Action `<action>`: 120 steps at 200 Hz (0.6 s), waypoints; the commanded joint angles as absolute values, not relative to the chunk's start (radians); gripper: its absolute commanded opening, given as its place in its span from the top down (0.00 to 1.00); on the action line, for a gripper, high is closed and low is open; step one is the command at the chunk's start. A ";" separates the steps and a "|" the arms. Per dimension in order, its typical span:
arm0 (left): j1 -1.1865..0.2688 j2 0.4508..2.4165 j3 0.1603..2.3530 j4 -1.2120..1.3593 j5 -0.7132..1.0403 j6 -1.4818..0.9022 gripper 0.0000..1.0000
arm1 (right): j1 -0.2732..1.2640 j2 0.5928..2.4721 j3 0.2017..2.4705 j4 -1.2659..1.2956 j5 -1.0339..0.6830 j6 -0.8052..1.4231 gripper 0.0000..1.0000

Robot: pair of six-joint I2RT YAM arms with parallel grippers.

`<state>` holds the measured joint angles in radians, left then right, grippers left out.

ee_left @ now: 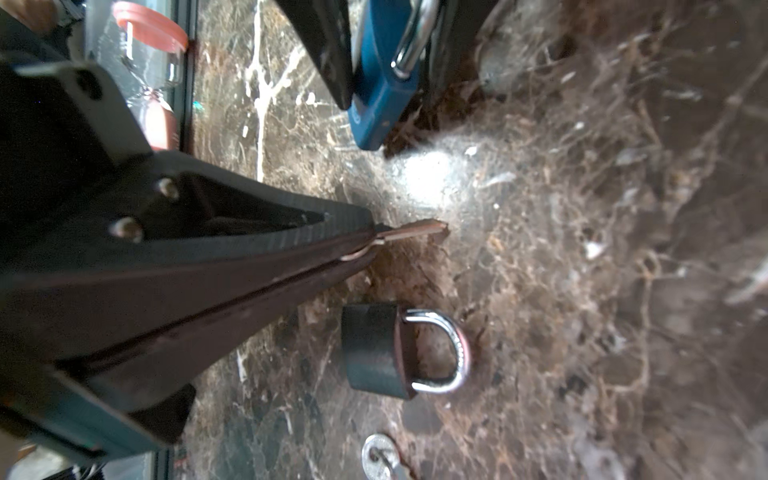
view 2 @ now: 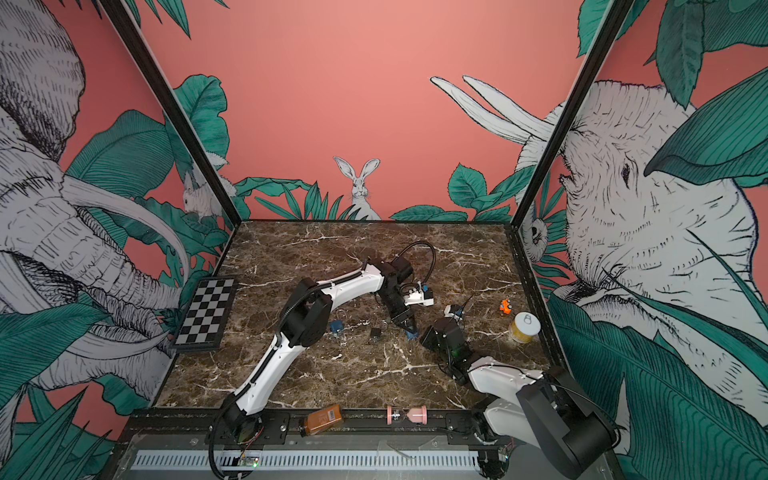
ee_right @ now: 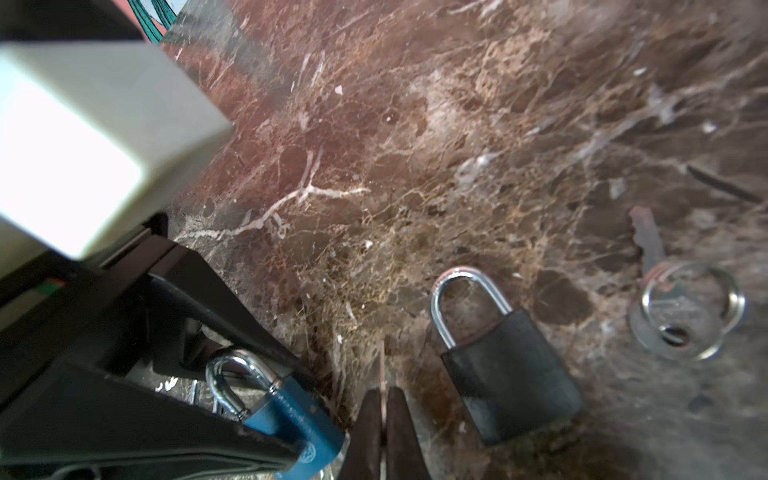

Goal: Lock with the key

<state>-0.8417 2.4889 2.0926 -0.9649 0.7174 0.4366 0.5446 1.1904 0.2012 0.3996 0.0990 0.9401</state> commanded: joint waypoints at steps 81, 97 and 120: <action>-0.814 2.254 1.855 -0.661 0.517 0.360 0.50 | 0.551 1.310 0.242 0.482 0.069 0.923 0.94; -0.792 2.177 1.772 -0.565 0.520 0.310 0.48 | 0.551 1.328 0.256 0.494 0.059 0.920 0.94; -0.752 2.082 1.675 -0.451 0.512 0.221 0.46 | 0.551 1.363 0.275 0.507 0.035 0.918 0.94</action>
